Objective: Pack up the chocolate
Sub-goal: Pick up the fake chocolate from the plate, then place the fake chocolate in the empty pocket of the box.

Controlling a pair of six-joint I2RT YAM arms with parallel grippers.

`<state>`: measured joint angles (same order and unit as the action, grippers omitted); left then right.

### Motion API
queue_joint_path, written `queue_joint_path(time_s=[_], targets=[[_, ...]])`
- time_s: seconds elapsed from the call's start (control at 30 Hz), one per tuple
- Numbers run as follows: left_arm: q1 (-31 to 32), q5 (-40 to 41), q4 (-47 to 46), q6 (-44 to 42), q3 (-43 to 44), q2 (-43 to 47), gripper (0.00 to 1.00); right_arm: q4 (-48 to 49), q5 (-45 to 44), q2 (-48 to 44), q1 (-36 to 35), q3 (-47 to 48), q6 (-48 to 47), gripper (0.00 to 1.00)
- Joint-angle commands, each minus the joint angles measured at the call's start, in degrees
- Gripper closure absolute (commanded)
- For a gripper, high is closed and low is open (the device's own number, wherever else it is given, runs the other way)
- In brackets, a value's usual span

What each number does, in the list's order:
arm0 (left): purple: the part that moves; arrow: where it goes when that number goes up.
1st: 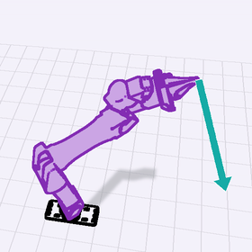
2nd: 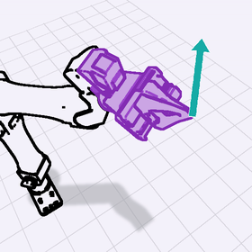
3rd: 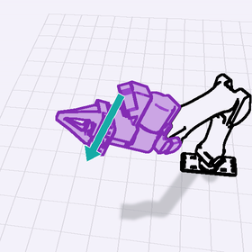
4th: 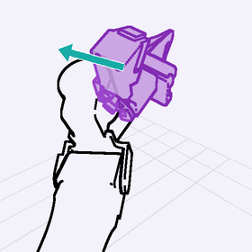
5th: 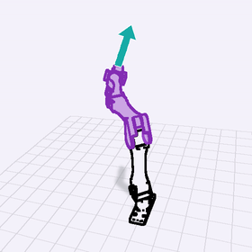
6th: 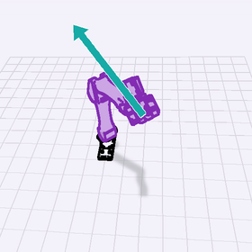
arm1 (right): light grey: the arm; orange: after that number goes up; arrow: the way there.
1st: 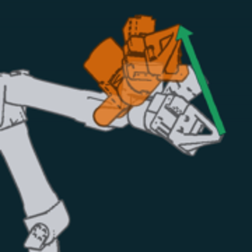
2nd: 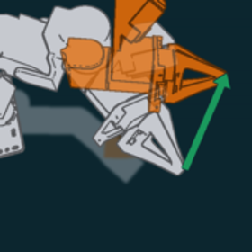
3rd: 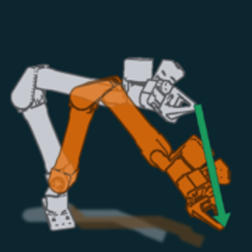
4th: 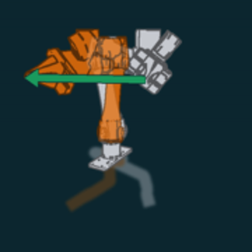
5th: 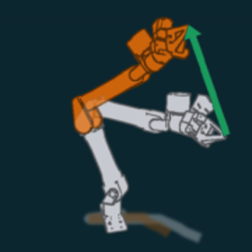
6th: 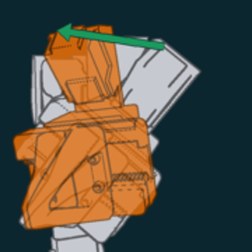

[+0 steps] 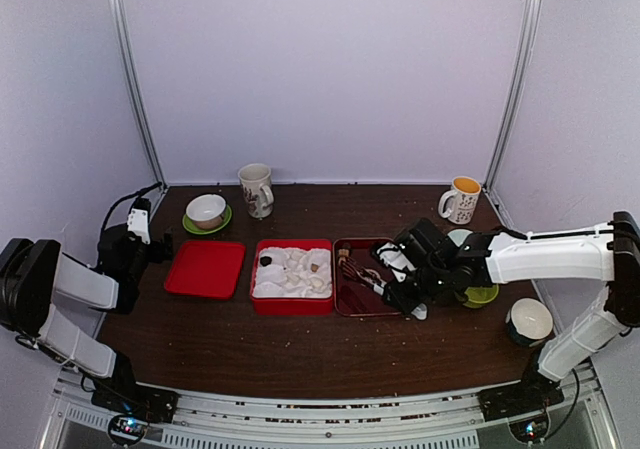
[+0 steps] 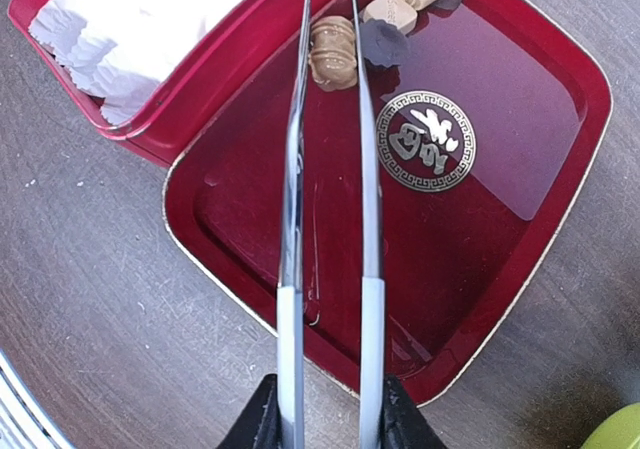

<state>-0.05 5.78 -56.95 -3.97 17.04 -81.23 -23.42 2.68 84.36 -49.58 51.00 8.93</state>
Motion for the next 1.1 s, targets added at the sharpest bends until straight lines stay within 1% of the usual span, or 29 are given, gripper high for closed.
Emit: queue_joint_path(time_s=[0.0, 0.17, 0.27, 0.4, 0.53, 0.73, 0.93, 1.07], targets=[[-0.6, 0.3, -2.9, 0.1, 0.9, -0.3, 0.02, 1.3, -1.1, -2.3, 0.3, -0.5, 0.3, 0.73], [-0.6, 0.3, -3.0, 0.1, 0.9, -0.3, 0.02, 1.2, -0.2, -3.6, 0.2, -0.3, 0.2, 0.74], [-0.6, 0.3, -3.1, 0.2, 0.9, -0.3, 0.02, 1.1, 2.1, -3.9, 0.2, 0.7, -0.4, 0.73], [-0.5, 0.3, -3.0, 0.1, 0.8, -0.3, 0.02, 0.6, 5.3, -3.4, -0.3, 3.6, -1.3, 0.73], [-0.5, 0.3, -3.1, 0.1, 0.9, -0.3, 0.02, 2.6, 6.8, -2.2, -1.9, 6.4, -1.3, 0.73], [-0.6, 0.3, -3.1, 0.1, 0.9, -0.3, 0.02, 5.4, 8.0, 6.1, -5.3, 14.5, -0.4, 0.74], [-0.5, 0.3, -3.0, 0.1, 0.8, -0.3, 0.02, 6.7, 9.5, 15.8, -6.7, 22.9, 0.0, 0.74], [-0.5, 0.3, -3.0, 0.1, 0.9, -0.3, 0.02, 7.3, 10.3, 19.8, -7.2, 25.3, 0.1, 0.75]])
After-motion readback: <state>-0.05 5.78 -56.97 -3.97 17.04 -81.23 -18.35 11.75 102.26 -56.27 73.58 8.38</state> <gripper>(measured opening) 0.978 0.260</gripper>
